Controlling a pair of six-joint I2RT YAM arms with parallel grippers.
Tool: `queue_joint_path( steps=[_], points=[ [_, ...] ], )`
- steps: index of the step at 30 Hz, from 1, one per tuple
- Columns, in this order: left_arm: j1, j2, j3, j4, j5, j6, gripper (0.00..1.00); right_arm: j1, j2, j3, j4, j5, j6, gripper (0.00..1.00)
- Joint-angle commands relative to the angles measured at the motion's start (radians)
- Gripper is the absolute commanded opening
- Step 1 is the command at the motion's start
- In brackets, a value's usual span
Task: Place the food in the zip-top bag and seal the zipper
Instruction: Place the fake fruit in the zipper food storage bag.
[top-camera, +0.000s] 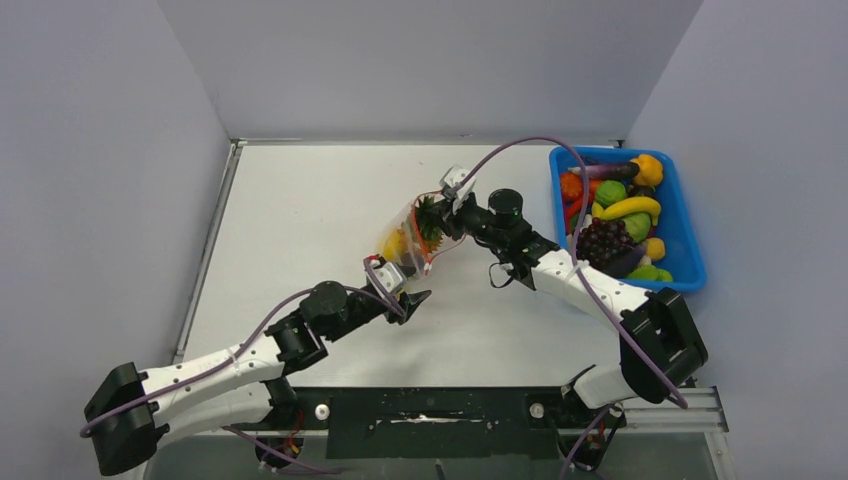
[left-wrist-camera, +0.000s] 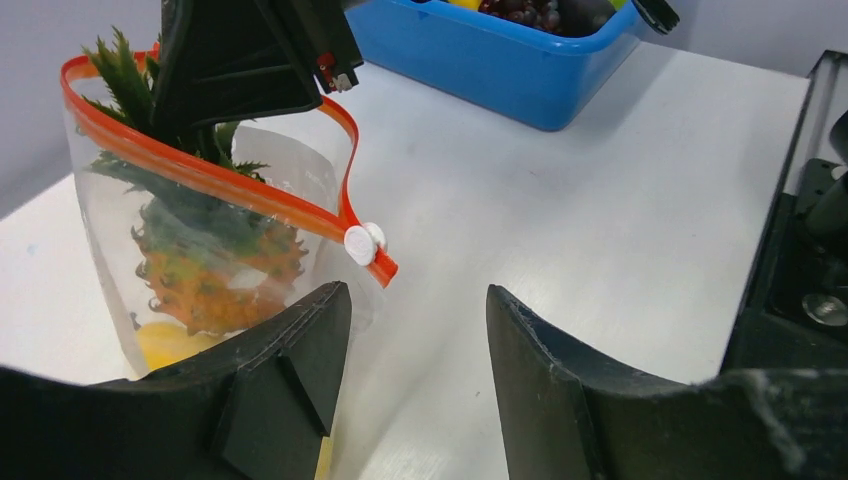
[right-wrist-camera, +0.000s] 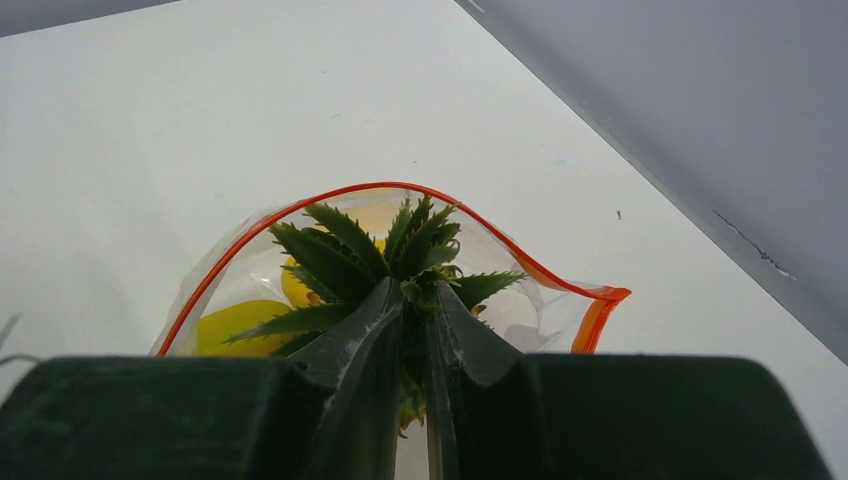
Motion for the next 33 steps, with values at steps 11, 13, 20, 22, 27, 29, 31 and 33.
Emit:
queue_joint_path(
  steps=[11,13,20,22,27,29,31,33],
  points=[
    [-0.055,0.116,-0.033,0.304,-0.175,0.226,0.45,-0.005,-0.005,0.028,0.088,0.002,0.075,0.12],
    [-0.057,0.112,-0.033,0.303,-0.177,0.233,0.32,-0.005,-0.007,0.026,0.089,-0.001,0.074,0.11],
    [-0.057,0.032,-0.025,0.227,-0.184,0.220,0.00,-0.016,-0.039,0.024,0.041,-0.076,-0.093,0.10],
    [-0.057,-0.005,-0.026,0.202,-0.175,0.205,0.00,-0.024,-0.050,0.046,-0.020,-0.130,-0.186,0.11],
    [-0.057,-0.078,-0.017,0.142,-0.157,0.165,0.00,-0.030,-0.063,0.125,-0.198,-0.176,-0.404,0.11],
    [-0.057,-0.093,-0.012,0.123,-0.153,0.156,0.00,-0.029,-0.056,0.167,-0.272,-0.175,-0.457,0.11],
    [-0.057,-0.094,-0.003,0.103,-0.121,0.154,0.00,-0.030,-0.046,0.198,-0.297,-0.144,-0.435,0.09],
    [-0.057,-0.075,-0.008,0.111,-0.097,0.156,0.00,-0.030,-0.044,0.187,-0.261,-0.135,-0.377,0.09]
  ],
)
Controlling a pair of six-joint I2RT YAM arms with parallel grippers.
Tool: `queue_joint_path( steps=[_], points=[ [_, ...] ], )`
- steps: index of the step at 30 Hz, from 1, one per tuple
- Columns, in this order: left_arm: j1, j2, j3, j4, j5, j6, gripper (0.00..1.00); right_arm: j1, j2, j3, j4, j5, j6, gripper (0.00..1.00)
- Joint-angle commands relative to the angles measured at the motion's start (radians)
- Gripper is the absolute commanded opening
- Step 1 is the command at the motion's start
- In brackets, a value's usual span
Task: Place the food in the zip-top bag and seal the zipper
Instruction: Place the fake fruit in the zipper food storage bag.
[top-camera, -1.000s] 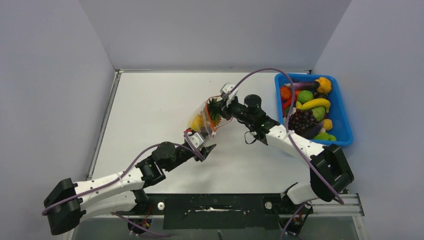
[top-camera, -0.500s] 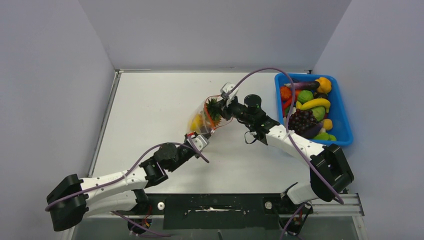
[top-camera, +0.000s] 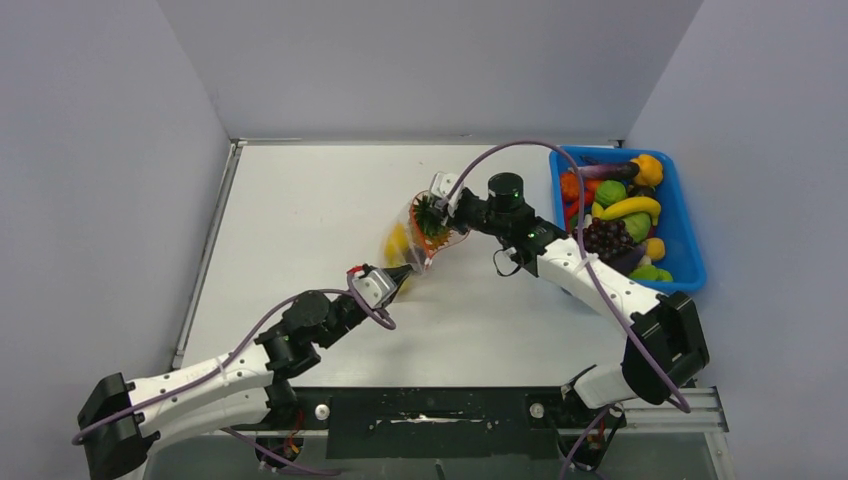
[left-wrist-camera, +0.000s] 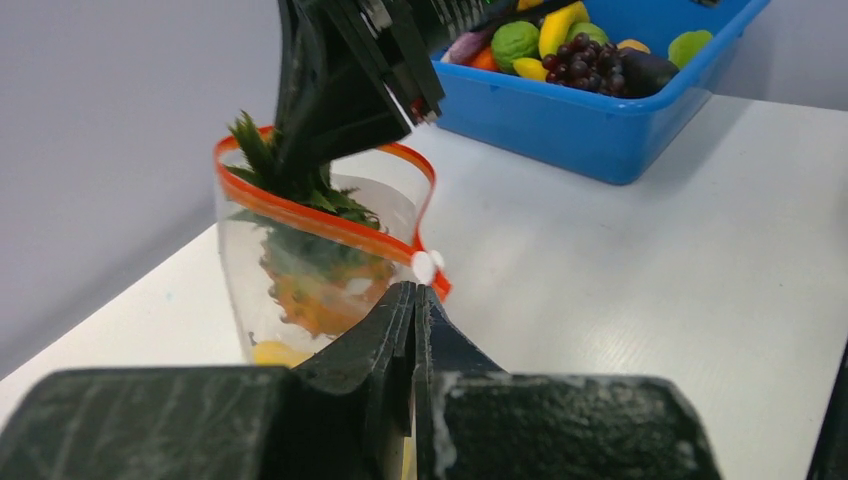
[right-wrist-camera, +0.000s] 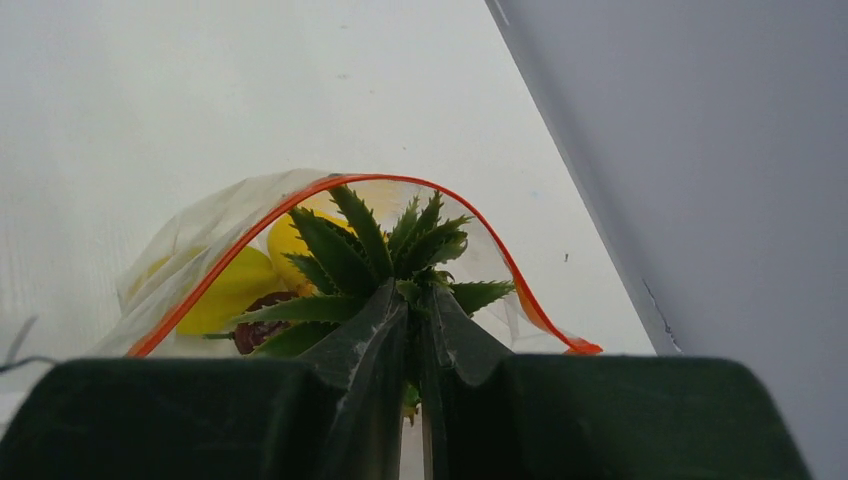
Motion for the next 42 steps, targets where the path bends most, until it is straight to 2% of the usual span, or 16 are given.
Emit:
queue_joint_path(
  steps=[1,4,7,14,22,24,26,27,29,30,33,36,38,42],
  points=[
    [-0.005,0.021,0.026,0.009,0.063,-0.019,0.02,-0.001,-0.040,0.037,0.055,0.025,0.026,0.09],
    [-0.006,0.068,0.000,0.096,0.049,-0.017,0.27,0.010,-0.035,-0.018,0.189,0.078,0.150,0.08],
    [-0.007,0.123,-0.014,0.171,0.015,-0.006,0.37,0.017,-0.020,-0.048,0.249,0.122,0.236,0.08],
    [-0.009,0.245,-0.018,0.317,-0.051,0.083,0.45,0.019,-0.004,-0.059,0.293,0.163,0.340,0.08],
    [-0.009,0.366,-0.015,0.464,-0.129,0.137,0.45,0.020,0.001,-0.067,0.305,0.152,0.378,0.08],
    [-0.007,0.382,-0.013,0.495,-0.136,0.153,0.45,0.020,-0.001,-0.075,0.306,0.150,0.378,0.08],
    [-0.006,0.397,-0.007,0.512,-0.129,0.172,0.40,0.020,-0.004,-0.078,0.307,0.146,0.377,0.08],
    [-0.005,0.402,-0.003,0.514,-0.127,0.180,0.33,0.020,-0.005,-0.079,0.305,0.144,0.376,0.08],
    [-0.005,0.402,0.001,0.509,-0.127,0.188,0.10,0.020,-0.008,-0.077,0.295,0.140,0.372,0.08],
    [-0.004,0.393,-0.002,0.505,-0.127,0.186,0.02,0.016,-0.012,-0.075,0.286,0.140,0.369,0.08],
    [-0.003,0.341,-0.020,0.465,-0.120,0.165,0.00,0.002,-0.031,-0.064,0.230,0.064,0.293,0.07],
    [0.001,0.261,-0.030,0.387,-0.097,0.124,0.00,-0.005,-0.060,-0.009,0.020,-0.092,0.023,0.09],
    [0.008,0.210,-0.039,0.353,-0.070,0.098,0.00,-0.005,-0.072,0.035,-0.100,-0.113,-0.100,0.09],
    [0.032,0.143,-0.037,0.318,-0.017,0.039,0.00,-0.005,-0.086,0.080,-0.231,-0.104,-0.251,0.09]
  ],
)
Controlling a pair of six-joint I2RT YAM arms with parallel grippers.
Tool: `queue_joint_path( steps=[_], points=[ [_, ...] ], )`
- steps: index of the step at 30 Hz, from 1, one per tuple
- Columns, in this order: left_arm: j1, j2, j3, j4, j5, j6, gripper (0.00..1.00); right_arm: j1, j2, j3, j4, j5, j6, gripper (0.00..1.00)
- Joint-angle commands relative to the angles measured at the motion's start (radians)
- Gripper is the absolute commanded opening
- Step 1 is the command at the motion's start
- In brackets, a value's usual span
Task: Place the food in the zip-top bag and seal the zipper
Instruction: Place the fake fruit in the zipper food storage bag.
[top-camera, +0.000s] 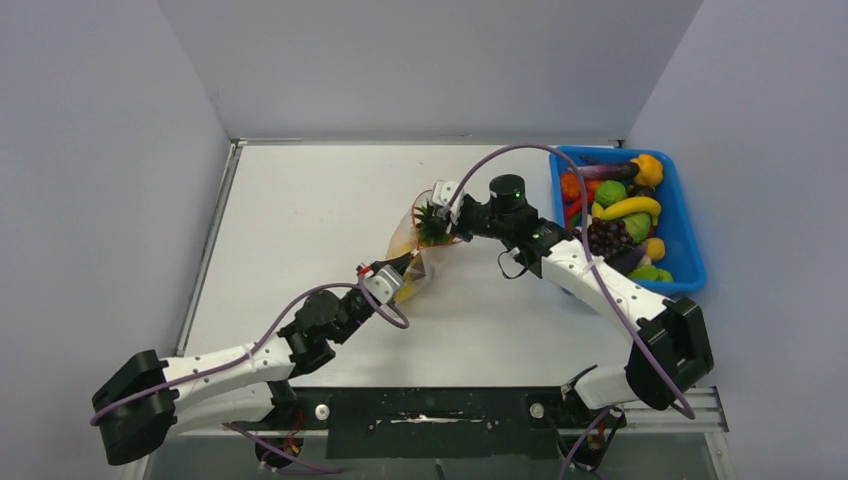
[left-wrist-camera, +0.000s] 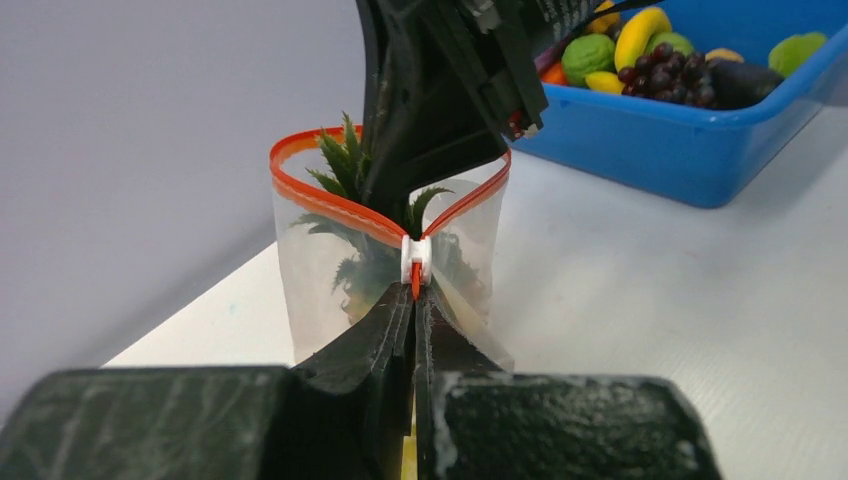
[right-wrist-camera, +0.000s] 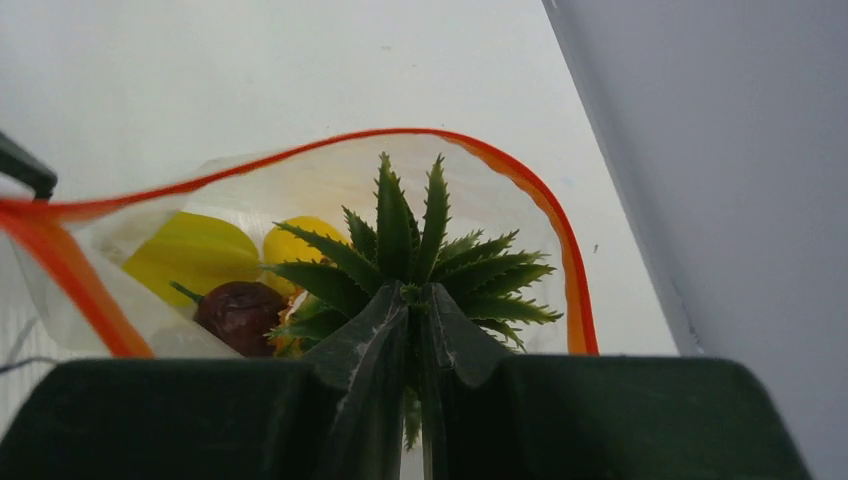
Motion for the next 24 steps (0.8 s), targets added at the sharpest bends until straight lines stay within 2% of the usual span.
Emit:
queue_joint_path(
  steps=[1,7,13,17,19,24],
  points=[
    [0.030,-0.075,0.014,0.000,0.087,-0.086,0.00,0.005,-0.066,0.090,-0.181,-0.063,-0.300,0.10],
    [0.079,-0.100,0.013,-0.027,0.164,-0.130,0.00,0.051,-0.009,0.134,-0.284,-0.037,-0.387,0.08],
    [0.105,-0.090,-0.004,-0.012,0.170,-0.151,0.00,0.059,0.011,0.092,-0.227,-0.090,-0.316,0.06],
    [0.107,-0.076,-0.002,-0.015,0.159,-0.153,0.00,0.056,-0.013,0.071,-0.181,-0.094,-0.256,0.02],
    [0.110,-0.078,-0.002,-0.015,0.157,-0.154,0.00,0.068,-0.028,0.066,-0.198,-0.118,-0.288,0.03],
    [0.121,-0.090,-0.005,-0.010,0.158,-0.171,0.00,0.110,0.003,0.119,-0.358,-0.079,-0.425,0.08]
  ],
)
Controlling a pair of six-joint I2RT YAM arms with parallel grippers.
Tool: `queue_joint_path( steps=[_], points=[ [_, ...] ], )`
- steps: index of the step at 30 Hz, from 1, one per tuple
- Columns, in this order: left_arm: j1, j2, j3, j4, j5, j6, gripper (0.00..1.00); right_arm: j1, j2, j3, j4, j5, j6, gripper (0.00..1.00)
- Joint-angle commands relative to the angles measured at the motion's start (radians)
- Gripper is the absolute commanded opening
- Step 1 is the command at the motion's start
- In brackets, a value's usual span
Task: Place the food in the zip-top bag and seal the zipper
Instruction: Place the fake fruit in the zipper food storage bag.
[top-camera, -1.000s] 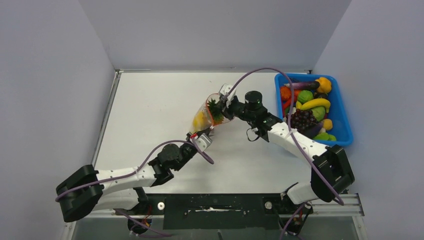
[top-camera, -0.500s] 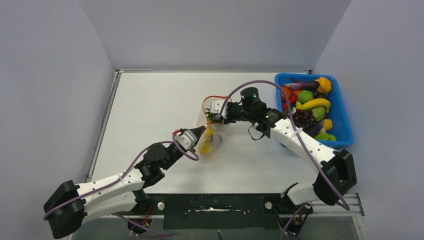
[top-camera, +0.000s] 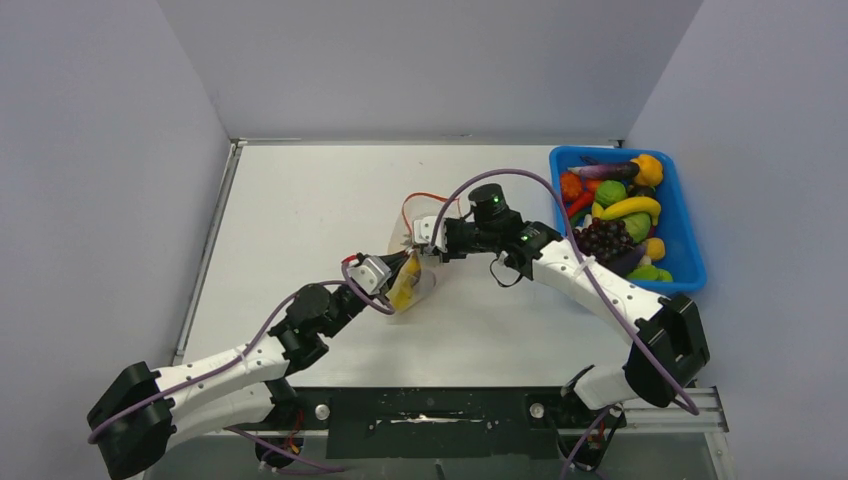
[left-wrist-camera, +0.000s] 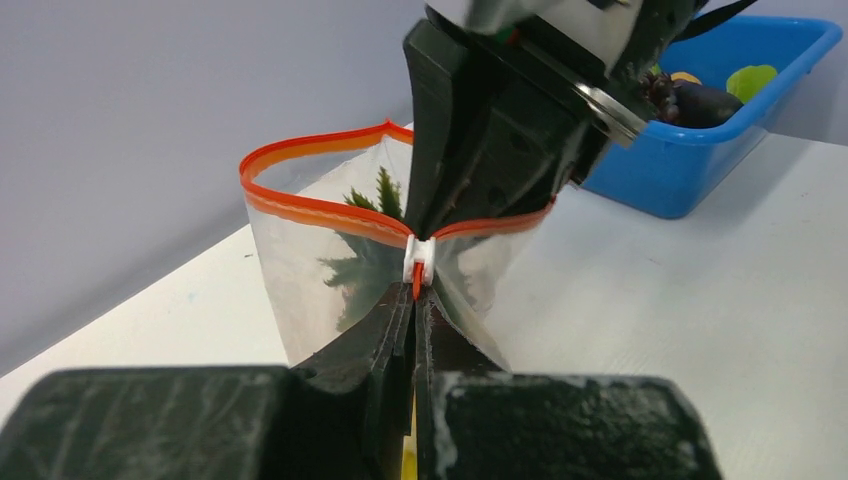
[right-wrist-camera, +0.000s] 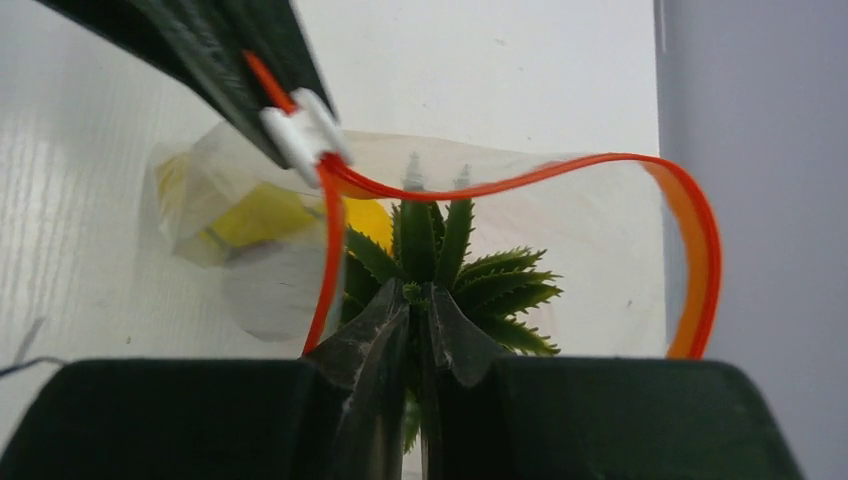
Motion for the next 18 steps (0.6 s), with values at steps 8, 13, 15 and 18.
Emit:
queue_joint_path(
  steps=[8,13,15,18],
  points=[
    [0.019,-0.019,-0.008,0.046,-0.003,-0.033,0.00,-0.002,0.010,0.092,-0.094,-0.032,0.067,0.50],
    [0.021,-0.027,-0.023,0.051,-0.013,-0.037,0.00,-0.074,-0.136,0.033,0.082,-0.026,0.268,0.54],
    [0.023,-0.023,-0.024,0.054,-0.017,-0.036,0.00,-0.103,-0.188,0.017,0.125,-0.034,0.336,0.55],
    [0.024,-0.016,-0.019,0.053,-0.014,-0.037,0.00,-0.125,-0.211,0.012,0.125,-0.024,0.393,0.56]
  ],
)
